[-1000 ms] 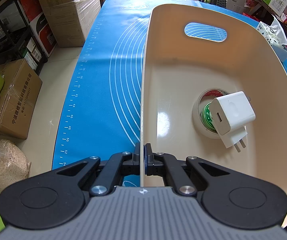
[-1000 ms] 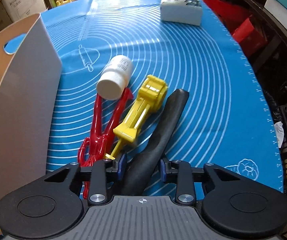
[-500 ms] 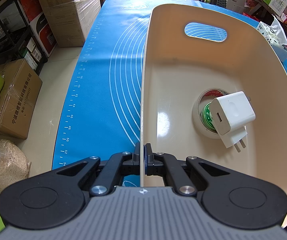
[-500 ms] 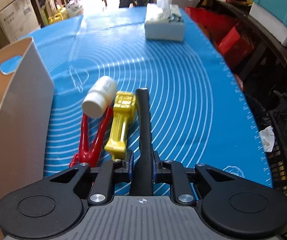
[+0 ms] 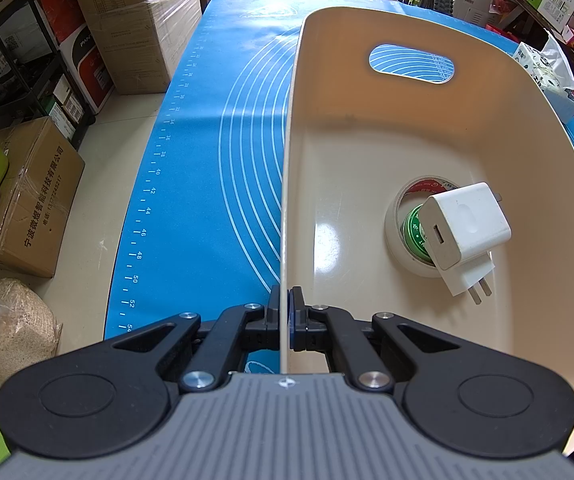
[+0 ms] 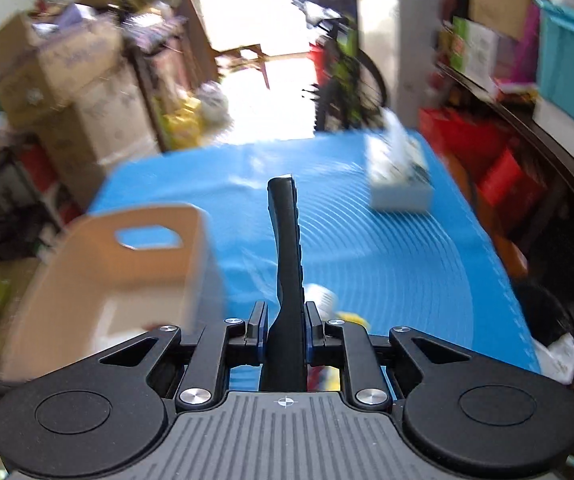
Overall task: Organize rigid objects
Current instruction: 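Carry the black remote into the basket and open the right gripper, then move the right gripper to the yellow toy and grasp it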
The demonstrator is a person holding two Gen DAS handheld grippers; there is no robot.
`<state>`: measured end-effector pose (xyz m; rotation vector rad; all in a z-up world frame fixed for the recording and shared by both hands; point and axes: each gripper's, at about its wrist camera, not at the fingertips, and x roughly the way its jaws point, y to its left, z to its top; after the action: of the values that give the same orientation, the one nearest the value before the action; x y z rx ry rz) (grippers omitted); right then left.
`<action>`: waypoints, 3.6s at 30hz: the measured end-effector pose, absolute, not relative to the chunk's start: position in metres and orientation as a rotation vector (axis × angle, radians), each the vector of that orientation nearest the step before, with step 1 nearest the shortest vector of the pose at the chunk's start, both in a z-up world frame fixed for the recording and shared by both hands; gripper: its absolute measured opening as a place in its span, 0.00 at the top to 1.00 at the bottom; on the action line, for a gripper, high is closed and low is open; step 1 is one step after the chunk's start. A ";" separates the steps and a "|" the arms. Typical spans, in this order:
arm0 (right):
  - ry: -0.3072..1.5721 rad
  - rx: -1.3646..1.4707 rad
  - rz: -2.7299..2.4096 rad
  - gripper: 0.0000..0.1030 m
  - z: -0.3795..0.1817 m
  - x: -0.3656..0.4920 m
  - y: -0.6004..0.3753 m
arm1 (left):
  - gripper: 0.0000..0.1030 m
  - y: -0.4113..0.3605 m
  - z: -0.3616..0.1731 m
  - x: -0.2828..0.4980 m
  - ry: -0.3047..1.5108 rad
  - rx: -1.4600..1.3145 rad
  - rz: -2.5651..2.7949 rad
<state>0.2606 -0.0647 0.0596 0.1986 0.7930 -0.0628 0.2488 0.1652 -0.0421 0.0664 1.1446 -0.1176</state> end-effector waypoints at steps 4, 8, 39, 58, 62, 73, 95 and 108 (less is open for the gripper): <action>0.764 0.187 0.035 0.73 0.075 0.274 -0.033 | 0.96 0.166 -0.042 0.248 1.145 0.065 -0.118; 0.789 0.173 0.128 0.73 0.073 0.290 0.003 | 0.96 0.166 -0.043 0.248 1.145 0.063 -0.119; 1.223 0.022 0.273 0.72 -0.045 0.322 0.079 | 0.97 0.168 -0.045 0.250 1.148 0.059 -0.124; 0.952 0.052 0.163 0.44 0.045 0.286 0.003 | 0.97 0.169 -0.045 0.249 1.148 0.060 -0.125; 0.917 0.033 0.062 0.35 0.048 0.284 -0.027 | 0.97 0.169 -0.045 0.249 1.148 0.062 -0.123; 1.028 0.083 -0.140 0.30 -0.016 0.294 -0.095 | 0.97 0.169 -0.045 0.249 1.148 0.063 -0.122; 1.132 0.108 -0.155 0.65 -0.074 0.316 -0.115 | 0.96 0.169 -0.044 0.249 1.148 0.069 -0.119; 1.000 0.177 -0.245 0.73 -0.031 0.299 -0.130 | 0.96 0.168 -0.043 0.250 1.149 0.069 -0.118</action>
<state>0.2994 -0.1302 -0.0314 0.1775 0.9999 -0.2448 0.2497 0.1679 -0.0432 0.0689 1.1491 -0.1179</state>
